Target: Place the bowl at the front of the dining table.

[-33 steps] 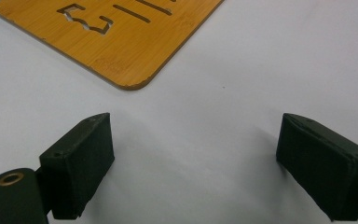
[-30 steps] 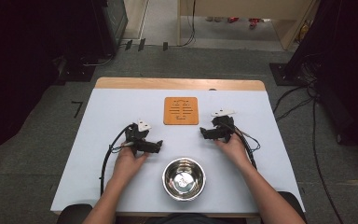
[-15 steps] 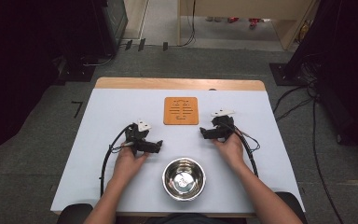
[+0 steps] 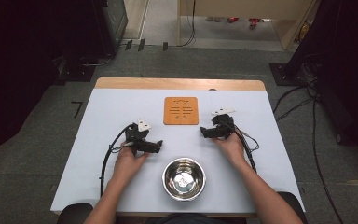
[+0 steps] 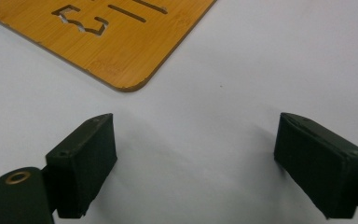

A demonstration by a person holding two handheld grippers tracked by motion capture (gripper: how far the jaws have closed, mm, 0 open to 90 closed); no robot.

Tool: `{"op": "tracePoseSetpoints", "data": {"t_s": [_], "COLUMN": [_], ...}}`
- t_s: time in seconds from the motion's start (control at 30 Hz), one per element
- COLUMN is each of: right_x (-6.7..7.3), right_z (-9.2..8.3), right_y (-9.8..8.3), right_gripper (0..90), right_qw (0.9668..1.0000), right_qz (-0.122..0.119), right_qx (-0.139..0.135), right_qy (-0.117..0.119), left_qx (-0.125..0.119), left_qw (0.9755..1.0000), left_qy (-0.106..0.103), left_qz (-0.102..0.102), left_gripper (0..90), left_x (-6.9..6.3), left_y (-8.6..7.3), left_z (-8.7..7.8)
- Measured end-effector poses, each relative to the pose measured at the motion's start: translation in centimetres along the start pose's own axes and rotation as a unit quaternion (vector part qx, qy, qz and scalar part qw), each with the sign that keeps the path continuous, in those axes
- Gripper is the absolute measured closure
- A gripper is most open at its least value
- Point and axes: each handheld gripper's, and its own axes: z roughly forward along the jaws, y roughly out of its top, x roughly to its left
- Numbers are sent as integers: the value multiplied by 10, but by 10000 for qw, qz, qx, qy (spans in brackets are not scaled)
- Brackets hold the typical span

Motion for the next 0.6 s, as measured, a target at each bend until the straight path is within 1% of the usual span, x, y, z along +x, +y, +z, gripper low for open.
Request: {"op": "tracePoseSetpoints", "data": {"t_s": [0.03, 0.07, 0.1, 0.17, 0.2, 0.27, 0.3, 0.37, 0.43, 0.5, 0.53, 0.6], "right_x": [-2, -2, -3, -4, -4, -5, -6, -6, -7, -6, -5, -4], "right_z": [-1, -1, -2, -2, -2, -4, -5, -6, -8, -9, -9, -10], "right_y": [1, 1, 3, 3, 3, 4, 5, 6, 8, 8, 9, 10], "right_gripper": [144, 144, 149, 150, 163, 205, 217, 217, 221, 223, 223, 223], "right_qw": [10000, 10000, 9999, 9998, 9997, 9997, 9995, 9994, 9990, 9989, 9983, 9974], "right_qz": [54, 54, 128, 141, 159, 164, 193, 209, 253, 244, 251, 291], "right_qx": [31, 31, 61, 67, 88, 129, 132, 131, 117, 107, 135, 174], "right_qy": [36, 36, 97, 120, 158, 146, 210, 231, 345, 378, 510, 629], "left_qx": [-2, -1, -1, -2, -1, -1, -1, -2, -1, 1, -1, 0], "left_qw": [10000, 10000, 10000, 10000, 10000, 10000, 10000, 10000, 10000, 10000, 10000, 10000], "left_qy": [1, 0, 1, 0, 0, 0, 1, 0, 0, 0, -1, 1], "left_qz": [-2, -1, -1, -3, -1, -1, -1, 0, 0, 1, 0, 2], "left_gripper": [1, 1, 1, 1, 1, 1, 1, 1, 1, 1, 1, 1], "left_x": [0, 0, 0, 0, 0, 0, 0, 0, 0, 0, 0, 0], "left_y": [0, 0, 0, 0, 0, 0, 0, 0, 0, 0, 0, 0], "left_z": [0, 0, 0, 0, 0, 0, 0, 0, 0, 0, 0, 0]}}
